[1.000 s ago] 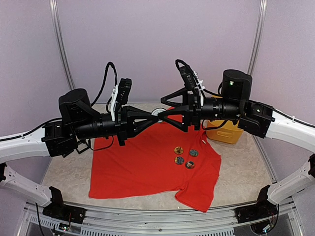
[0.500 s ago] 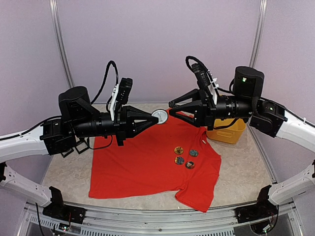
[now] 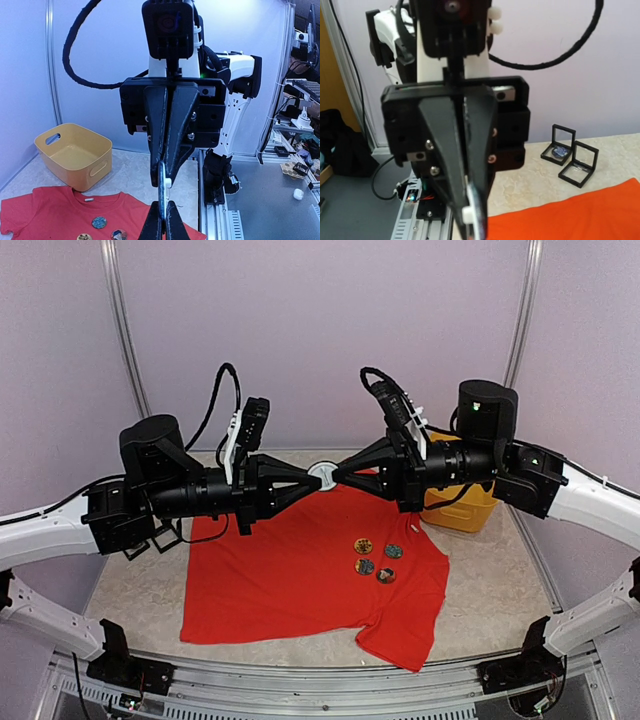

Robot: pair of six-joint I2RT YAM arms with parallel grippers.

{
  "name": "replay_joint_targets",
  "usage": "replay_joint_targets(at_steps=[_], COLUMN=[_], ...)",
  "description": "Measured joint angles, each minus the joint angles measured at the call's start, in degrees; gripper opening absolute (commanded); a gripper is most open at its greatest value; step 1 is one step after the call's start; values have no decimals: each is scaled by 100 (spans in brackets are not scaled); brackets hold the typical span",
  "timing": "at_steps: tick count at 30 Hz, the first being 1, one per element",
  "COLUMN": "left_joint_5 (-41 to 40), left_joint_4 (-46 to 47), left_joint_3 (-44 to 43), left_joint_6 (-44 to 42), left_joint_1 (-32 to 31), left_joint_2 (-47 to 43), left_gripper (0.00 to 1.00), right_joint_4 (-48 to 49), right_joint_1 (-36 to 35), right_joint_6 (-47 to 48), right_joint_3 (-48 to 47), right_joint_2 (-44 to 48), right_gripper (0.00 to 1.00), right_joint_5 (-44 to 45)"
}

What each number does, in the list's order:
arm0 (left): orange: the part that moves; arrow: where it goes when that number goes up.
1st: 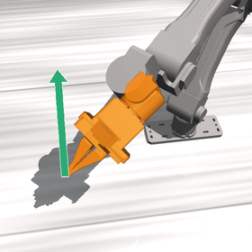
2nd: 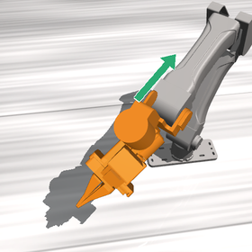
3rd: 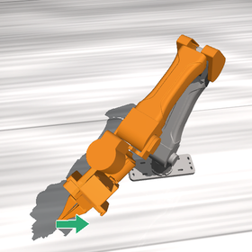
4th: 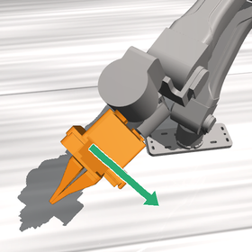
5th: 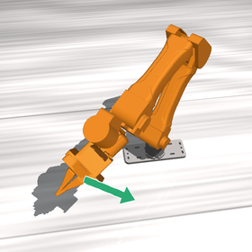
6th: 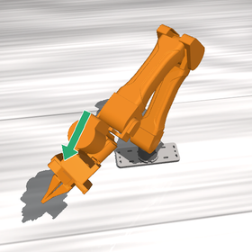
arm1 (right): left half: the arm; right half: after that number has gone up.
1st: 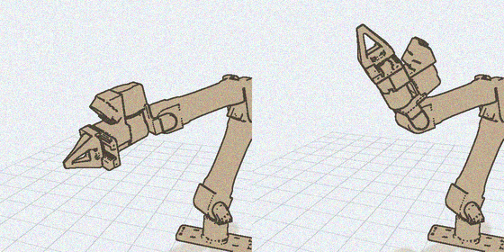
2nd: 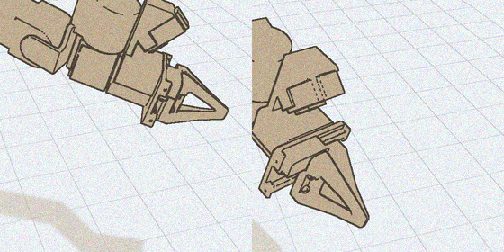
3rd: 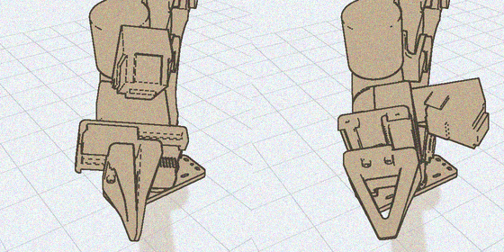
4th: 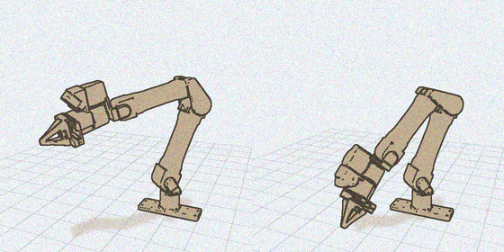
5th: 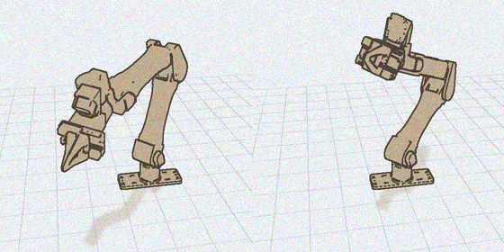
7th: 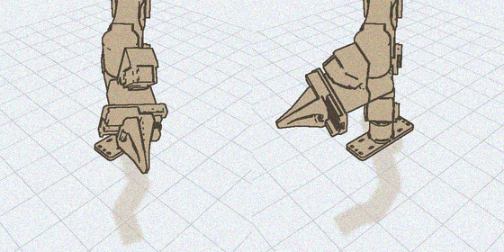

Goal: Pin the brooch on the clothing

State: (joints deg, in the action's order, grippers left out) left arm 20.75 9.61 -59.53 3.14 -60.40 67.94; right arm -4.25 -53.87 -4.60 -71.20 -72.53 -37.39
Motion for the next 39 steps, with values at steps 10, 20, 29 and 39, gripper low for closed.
replay_joint_targets(at_steps=[10,20,29,39], left_joint_5=[-535,-448,-326,-269], left_joint_4=[1300,1569,1539,1526], left_joint_3=[938,837,667,664], left_joint_6=[249,481,592,546], left_joint_1=[-9,-9,-17,-76], left_joint_2=[-407,-212,-79,-79], left_gripper=[34,17,0,0], right_joint_4=[509,728,824,868], right_joint_1=[0,0,0,0], right_joint_6=[-208,-278,-323,-428], right_joint_3=[247,289,345,350], right_joint_2=[7,13,55,52], right_gripper=[0,0,8,43], right_joint_5=[57,68,-4,9])
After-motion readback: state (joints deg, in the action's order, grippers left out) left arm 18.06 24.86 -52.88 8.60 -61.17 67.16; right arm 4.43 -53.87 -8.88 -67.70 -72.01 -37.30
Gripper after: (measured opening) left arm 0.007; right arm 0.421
